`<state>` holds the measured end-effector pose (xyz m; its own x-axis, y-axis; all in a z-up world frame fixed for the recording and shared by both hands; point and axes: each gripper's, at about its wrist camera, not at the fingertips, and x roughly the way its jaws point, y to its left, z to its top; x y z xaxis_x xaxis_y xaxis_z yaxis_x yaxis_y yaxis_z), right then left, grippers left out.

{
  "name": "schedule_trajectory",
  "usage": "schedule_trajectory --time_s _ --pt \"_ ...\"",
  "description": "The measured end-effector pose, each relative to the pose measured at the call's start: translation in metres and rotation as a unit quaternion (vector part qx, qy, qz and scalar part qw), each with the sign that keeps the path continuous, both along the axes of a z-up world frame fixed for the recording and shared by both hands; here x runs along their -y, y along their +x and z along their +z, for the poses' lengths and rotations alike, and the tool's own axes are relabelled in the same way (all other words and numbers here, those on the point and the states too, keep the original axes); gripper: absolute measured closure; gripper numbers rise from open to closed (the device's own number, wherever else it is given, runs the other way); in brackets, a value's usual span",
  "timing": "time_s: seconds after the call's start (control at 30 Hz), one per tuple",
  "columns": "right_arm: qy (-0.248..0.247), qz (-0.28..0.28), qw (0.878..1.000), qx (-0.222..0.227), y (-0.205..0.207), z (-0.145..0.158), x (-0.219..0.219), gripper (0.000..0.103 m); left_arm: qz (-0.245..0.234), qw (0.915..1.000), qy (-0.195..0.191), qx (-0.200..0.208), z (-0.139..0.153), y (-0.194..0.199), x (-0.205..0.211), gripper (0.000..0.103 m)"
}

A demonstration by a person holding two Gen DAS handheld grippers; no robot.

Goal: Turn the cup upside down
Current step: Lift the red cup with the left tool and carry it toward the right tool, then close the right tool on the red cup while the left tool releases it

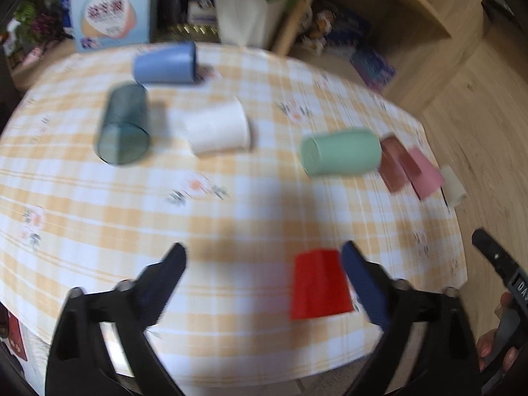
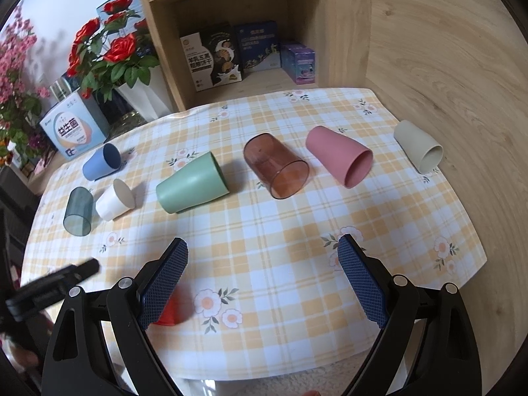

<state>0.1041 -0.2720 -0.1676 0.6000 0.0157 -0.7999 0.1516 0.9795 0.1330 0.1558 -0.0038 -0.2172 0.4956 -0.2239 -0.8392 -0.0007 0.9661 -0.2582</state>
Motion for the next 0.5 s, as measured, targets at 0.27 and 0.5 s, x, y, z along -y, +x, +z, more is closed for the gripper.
schedule_trajectory --time_s 0.27,0.5 --pt "-0.002 0.030 0.999 -0.015 0.008 0.000 -0.028 0.014 0.022 0.9947 0.052 0.086 0.032 -0.015 -0.039 0.006" --pt "0.009 0.067 0.997 -0.042 0.018 -0.005 -0.060 0.014 0.044 0.9885 0.067 0.128 0.042 -0.027 -0.072 0.006"
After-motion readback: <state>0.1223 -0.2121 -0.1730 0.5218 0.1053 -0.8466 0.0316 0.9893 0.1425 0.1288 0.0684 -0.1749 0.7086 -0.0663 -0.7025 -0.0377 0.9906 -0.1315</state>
